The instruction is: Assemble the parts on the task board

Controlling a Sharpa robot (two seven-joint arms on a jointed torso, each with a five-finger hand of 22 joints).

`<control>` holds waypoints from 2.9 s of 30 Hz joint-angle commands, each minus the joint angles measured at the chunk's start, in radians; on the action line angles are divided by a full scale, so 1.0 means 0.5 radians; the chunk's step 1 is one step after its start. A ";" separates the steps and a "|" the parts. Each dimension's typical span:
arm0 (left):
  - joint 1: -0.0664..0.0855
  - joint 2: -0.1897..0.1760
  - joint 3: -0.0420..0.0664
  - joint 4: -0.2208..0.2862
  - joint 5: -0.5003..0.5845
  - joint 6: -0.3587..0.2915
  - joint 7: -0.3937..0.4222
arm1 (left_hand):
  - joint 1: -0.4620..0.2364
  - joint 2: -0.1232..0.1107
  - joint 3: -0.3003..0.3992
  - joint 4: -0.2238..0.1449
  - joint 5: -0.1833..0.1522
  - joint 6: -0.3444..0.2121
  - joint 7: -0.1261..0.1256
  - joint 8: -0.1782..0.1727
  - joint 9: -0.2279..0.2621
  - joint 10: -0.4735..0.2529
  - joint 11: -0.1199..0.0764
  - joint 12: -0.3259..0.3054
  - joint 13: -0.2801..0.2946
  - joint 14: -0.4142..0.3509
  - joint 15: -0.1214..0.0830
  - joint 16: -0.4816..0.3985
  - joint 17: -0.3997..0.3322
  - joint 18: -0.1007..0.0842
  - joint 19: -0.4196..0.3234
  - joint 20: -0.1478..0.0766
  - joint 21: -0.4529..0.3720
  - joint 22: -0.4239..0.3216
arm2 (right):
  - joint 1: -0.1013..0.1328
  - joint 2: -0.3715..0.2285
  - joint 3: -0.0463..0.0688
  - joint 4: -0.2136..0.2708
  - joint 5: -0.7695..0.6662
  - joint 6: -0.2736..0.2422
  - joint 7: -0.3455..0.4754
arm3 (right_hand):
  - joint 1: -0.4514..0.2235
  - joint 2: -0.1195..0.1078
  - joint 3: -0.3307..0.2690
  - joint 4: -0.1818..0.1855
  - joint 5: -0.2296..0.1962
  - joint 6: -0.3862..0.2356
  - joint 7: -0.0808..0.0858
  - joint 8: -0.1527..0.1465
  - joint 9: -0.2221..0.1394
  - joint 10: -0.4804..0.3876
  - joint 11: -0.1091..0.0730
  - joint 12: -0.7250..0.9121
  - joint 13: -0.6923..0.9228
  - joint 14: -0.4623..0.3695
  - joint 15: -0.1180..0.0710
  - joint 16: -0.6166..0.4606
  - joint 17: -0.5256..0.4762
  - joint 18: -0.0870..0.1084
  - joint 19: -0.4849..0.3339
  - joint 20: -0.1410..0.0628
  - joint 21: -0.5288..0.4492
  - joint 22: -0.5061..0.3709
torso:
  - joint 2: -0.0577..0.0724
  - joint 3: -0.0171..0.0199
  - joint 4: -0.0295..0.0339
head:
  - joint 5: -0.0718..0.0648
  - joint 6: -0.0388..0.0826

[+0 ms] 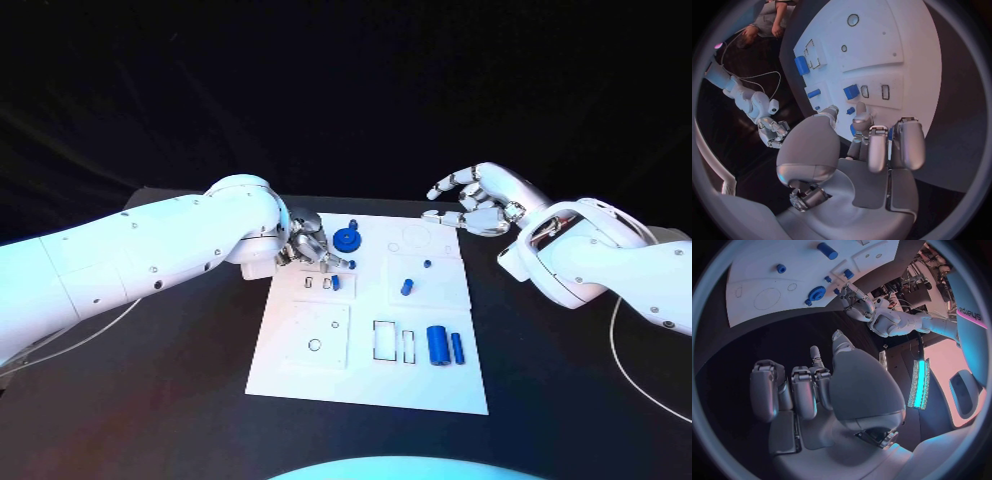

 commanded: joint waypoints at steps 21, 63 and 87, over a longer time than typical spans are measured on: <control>0.003 0.088 -0.021 -0.075 -0.014 0.208 -0.039 | 0.055 0.029 0.000 -0.005 0.020 -0.042 0.002 0.034 0.055 -0.026 -0.007 -0.003 -0.004 0.209 -0.011 0.015 0.519 -0.031 0.022 -0.001 0.033 0.039 | -0.003 0.013 -0.001 -0.015 -0.021 0.025 -0.025 | 0.005 -0.006 -0.005 0.014 0.016 0.013 -0.002 0.012 0.004 0.148 -0.018 -0.016 0.467 0.196 -0.011 -0.006 0.473 0.044 -0.020 -0.017 -0.037 0.222 | 0.000 -0.0005 0.001 | -0.003 -0.030; 0.000 0.124 -0.023 -0.102 0.033 0.249 -0.039 | 0.265 0.077 0.189 -0.009 0.031 -0.059 -0.007 0.034 0.131 -0.025 -0.016 0.011 0.010 0.210 -0.018 0.017 0.523 -0.034 0.018 -0.005 0.052 0.069 | -0.006 0.025 -0.002 -0.020 -0.021 0.033 -0.034 | 0.001 -0.003 -0.005 0.015 0.023 0.016 -0.004 0.016 0.005 0.149 -0.020 -0.015 0.468 0.194 -0.013 -0.008 0.466 0.045 -0.023 -0.019 -0.043 0.218 | 0.004 -0.0003 0.000 | -0.007 -0.047; -0.001 0.111 -0.024 -0.095 0.122 0.207 -0.027 | 0.402 -0.161 1.208 -0.277 0.069 -0.081 -0.003 0.053 0.294 -0.018 -0.021 -0.018 -0.010 0.211 -0.025 0.019 0.526 -0.037 0.017 -0.014 0.066 0.103 | -0.007 0.024 -0.002 -0.018 -0.021 0.037 -0.033 | 0.000 0.000 -0.004 0.013 0.030 0.019 -0.006 0.021 0.006 0.148 -0.022 -0.016 0.467 0.193 -0.015 -0.010 0.460 0.046 -0.026 -0.020 -0.049 0.214 | 0.002 0.0008 0.000 | -0.013 -0.053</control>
